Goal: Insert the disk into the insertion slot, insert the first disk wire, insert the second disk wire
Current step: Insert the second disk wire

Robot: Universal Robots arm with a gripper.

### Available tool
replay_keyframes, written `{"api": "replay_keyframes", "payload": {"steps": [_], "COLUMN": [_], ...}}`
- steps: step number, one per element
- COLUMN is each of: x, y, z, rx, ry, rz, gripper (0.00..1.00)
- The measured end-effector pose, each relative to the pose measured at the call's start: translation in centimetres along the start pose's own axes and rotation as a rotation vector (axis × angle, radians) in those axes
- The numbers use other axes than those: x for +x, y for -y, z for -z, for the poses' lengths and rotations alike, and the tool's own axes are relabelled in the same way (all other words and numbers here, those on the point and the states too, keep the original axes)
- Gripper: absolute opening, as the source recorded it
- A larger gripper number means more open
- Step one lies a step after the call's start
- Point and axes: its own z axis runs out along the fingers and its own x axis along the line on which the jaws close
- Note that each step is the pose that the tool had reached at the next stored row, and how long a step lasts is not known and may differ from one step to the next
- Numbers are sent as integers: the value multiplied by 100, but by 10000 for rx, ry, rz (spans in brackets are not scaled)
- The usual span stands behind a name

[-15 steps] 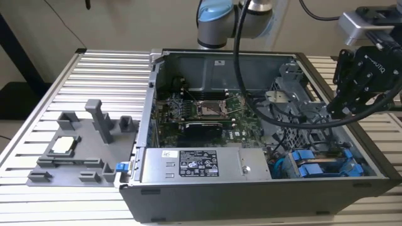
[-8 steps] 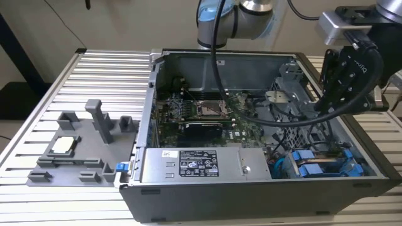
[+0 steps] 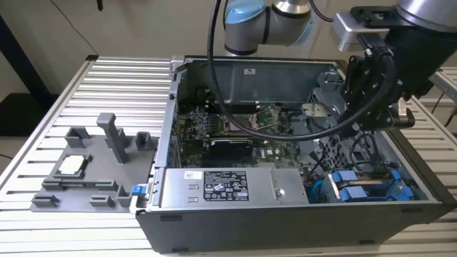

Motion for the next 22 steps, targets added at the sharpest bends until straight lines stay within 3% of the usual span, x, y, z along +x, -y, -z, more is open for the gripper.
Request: {"api": "replay_keyframes", "payload": {"steps": [3, 4, 7, 9, 19, 22], "x": [-1, -8, -47, -84, -194, -200], "y": [-44, -54, -88, -113, -163, -184], "z": [-1, -2, -11, -21, -86, -104], "rx": [8, 73, 432, 601, 865, 1008], "ry": [1, -28, -347, -485, -1251, -1279], "rz": [-15, -8, 23, 39, 229, 236], "gripper": [27, 27, 27, 27, 27, 27]}}
